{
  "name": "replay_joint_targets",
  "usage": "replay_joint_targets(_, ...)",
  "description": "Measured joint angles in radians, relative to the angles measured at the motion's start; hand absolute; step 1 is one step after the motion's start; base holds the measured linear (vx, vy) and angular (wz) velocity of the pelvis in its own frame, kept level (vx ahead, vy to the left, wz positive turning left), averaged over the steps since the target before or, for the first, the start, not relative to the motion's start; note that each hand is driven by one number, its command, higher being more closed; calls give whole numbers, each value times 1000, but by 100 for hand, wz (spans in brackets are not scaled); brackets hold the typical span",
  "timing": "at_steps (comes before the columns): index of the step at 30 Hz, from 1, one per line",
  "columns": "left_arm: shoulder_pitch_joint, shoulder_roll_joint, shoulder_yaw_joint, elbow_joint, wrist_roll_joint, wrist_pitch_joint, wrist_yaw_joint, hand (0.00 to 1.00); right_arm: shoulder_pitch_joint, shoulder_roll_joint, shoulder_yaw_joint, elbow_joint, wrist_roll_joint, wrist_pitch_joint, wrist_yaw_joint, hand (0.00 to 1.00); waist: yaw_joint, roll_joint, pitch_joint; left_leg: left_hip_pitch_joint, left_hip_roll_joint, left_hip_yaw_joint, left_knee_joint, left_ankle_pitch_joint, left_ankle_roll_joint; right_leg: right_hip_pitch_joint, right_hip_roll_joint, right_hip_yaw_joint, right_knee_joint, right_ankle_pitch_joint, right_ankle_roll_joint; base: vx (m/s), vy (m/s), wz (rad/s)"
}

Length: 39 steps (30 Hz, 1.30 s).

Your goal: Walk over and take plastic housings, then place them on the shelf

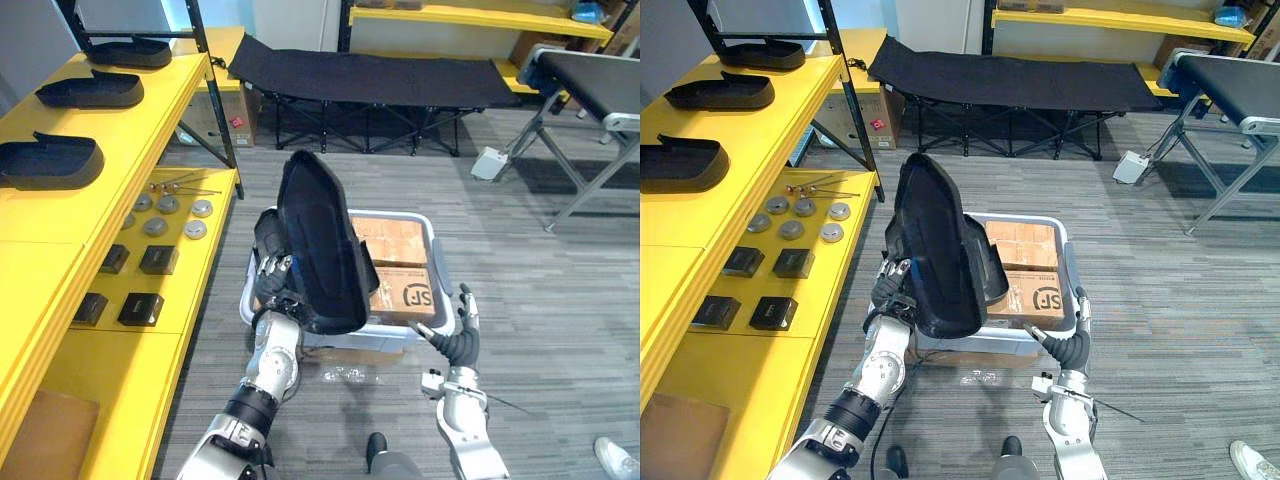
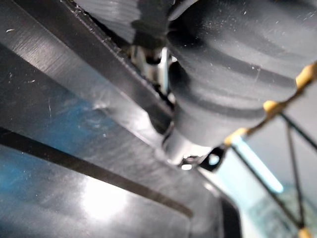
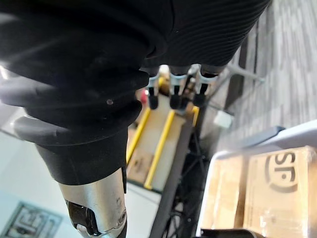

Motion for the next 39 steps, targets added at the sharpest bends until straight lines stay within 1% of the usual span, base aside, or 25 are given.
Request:
replay_joint_targets(3, 1, -2, 16, 8, -35, -3, -21, 100, 0, 0, 5, 15, 0, 4, 0, 0, 0, -7, -4, 0, -1, 0, 0, 0, 0, 0, -1, 0, 0, 0, 0, 0, 0, 0)
replay_joint_targets(5, 1, -2, 25, 8, -42, -19, -36, 100, 0, 0, 6, 15, 0, 15, 0, 0, 0, -7, -4, 0, -1, -1, 0, 0, 0, 0, -1, -1, 0, 0, 0, 0, 0, 0)
replay_joint_targets(7, 1, -1, 36, 8, -42, -24, -54, 100, 0, 0, 6, 15, 0, 18, -2, 0, 0, -7, -4, 0, -1, -1, 0, 0, 0, 0, -1, -1, -1, 0, 0, 0, 0, 0)
replay_joint_targets(8, 2, -2, 36, 8, -42, -39, -62, 100, 0, 0, 6, 15, 0, 18, -4, 0, 0, -7, -4, 0, -1, -1, 0, 0, 0, 1, -1, -1, -1, 0, 0, 0, 0, 0)
replay_joint_targets(11, 3, -2, 49, 1, -39, -64, -70, 100, 0, 0, 6, 15, 0, 18, -5, 0, 0, -7, -4, 0, -1, -4, 0, 0, 0, 5, -1, -7, -5, 0, 1, 0, 0, 2)
replay_joint_targets(17, 49, -20, 106, -64, -17, -85, -69, 100, 0, 0, 5, 15, 0, 18, -5, 0, 1, -7, -4, 0, -1, -10, 0, 0, 0, 12, -1, -18, -12, 1, 2, 0, 0, 1)
replay_joint_targets(22, 146, -19, 203, -191, 20, -82, -67, 100, -1, 0, -6, 15, 0, 18, -2, 0, 3, -7, -5, 0, -5, -26, 0, 0, 0, 28, 1, -41, -17, 1, 1, -5, 5, 10)
replay_joint_targets(23, 184, -19, 248, -243, 20, -81, -67, 100, -1, 0, -12, 15, 15, 11, 18, 0, 7, -4, -6, 0, -5, -28, -1, 0, 0, 30, 1, -46, -18, 1, 1, -14, 5, 6)
replay_joint_targets(25, 223, -19, 298, -291, 19, -74, -68, 100, -1, 0, -21, 13, 31, -8, 42, 0, 11, 1, -11, -1, -5, -30, -5, 0, 0, 30, 1, -49, -19, 0, 1, -14, 0, 4)
replay_joint_targets(26, 256, -19, 337, -324, 18, -62, -73, 100, -1, 0, -32, 11, 38, -14, 48, 0, 17, 6, -18, -3, -6, -32, -5, 0, 0, 32, 1, -53, -23, 0, 1, -5, -1, 9)
replay_joint_targets(27, 281, -16, 368, -342, 15, -54, -91, 100, -1, 0, -49, 12, 39, -15, 57, 0, 27, 11, -24, -3, -6, -40, -6, 0, 0, 40, 1, -62, -29, 0, 1, 2, -6, 16)
replay_joint_targets(30, 333, -10, 397, -383, -2, -41, -144, 100, -4, 0, -69, 12, 39, -17, 59, 0, 35, 18, -51, -19, -7, -67, -6, 1, -1, 45, 1, -92, -34, -2, -1, 4, -8, 32)
replay_joint_targets(32, 364, -9, 410, -433, -29, -21, -185, 100, -22, 0, -75, 12, 40, -30, 57, 0, 57, 24, -55, -17, -8, -80, -6, 2, -2, 54, 1, -107, -35, -3, -3, -10, -6, 17)
replay_joint_targets(36, 407, -9, 431, -480, -42, -15, -189, 100, -59, 0, -72, 12, 48, -31, 60, 0, 62, 31, -73, -15, -9, -83, -6, 3, -1, 61, 0, -114, -41, -3, -3, -10, 1, 4)
replay_joint_targets(39, 445, -14, 465, -506, -43, -12, -189, 100, -62, 0, -74, 12, 81, -32, 77, 0, 65, 37, -86, -16, -9, -93, -6, 4, -2, 70, 0, -130, -48, -5, -6, -12, -7, 8)
